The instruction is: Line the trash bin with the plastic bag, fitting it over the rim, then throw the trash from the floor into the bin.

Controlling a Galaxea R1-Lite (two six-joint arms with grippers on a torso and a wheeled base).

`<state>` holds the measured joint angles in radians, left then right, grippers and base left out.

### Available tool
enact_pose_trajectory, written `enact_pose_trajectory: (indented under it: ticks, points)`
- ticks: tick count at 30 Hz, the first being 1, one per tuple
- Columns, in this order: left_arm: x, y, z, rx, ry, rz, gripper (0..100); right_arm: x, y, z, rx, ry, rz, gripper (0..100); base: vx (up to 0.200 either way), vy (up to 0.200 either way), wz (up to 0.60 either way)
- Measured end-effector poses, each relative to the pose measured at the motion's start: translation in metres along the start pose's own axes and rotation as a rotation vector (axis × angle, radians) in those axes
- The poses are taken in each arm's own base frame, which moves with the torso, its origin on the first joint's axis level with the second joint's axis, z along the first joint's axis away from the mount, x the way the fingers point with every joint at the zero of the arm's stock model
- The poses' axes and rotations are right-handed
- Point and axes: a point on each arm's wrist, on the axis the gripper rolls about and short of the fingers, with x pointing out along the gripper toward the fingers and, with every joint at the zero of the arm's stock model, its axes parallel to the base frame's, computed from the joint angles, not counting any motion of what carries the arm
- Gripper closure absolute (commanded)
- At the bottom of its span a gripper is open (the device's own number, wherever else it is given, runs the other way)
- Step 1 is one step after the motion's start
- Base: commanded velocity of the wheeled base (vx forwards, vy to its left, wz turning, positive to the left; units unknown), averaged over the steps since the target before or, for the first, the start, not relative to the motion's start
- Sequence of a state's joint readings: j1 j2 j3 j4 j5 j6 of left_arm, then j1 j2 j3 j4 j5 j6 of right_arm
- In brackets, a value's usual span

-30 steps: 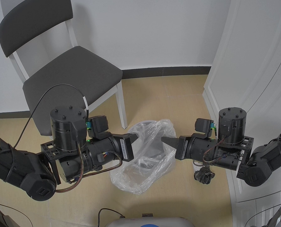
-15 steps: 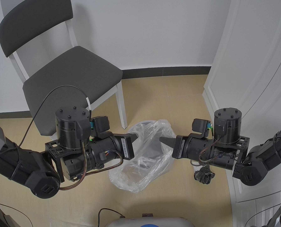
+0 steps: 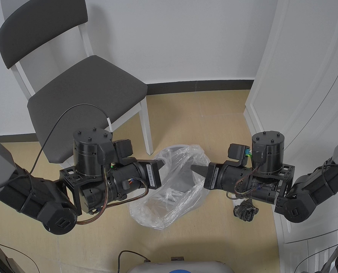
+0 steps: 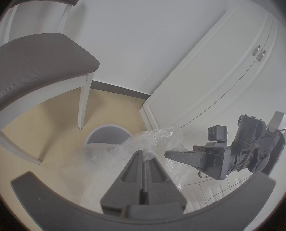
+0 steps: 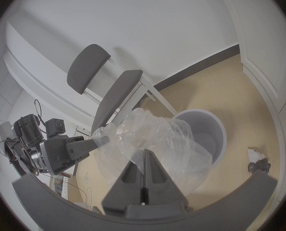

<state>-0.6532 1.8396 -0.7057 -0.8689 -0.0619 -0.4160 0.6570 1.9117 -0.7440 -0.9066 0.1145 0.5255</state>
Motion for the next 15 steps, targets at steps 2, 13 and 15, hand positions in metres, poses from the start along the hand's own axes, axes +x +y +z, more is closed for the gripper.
enact_pose_trajectory:
  ticks: [2,13,15]
  points:
    - [0.002,0.000,0.001,-0.010,-0.006,-0.001,100,0.000,-0.001,0.002,0.003,-0.006,-0.004,100,0.000,0.000,0.00]
    - [0.022,-0.011,0.029,-0.031,-0.122,-0.056,100,-0.006,-0.024,0.027,0.035,-0.088,-0.058,100,0.000,0.000,0.00]
    - [0.030,-0.012,0.033,-0.029,-0.132,-0.063,100,-0.005,-0.030,0.030,0.045,-0.095,-0.072,100,0.000,0.000,0.00]
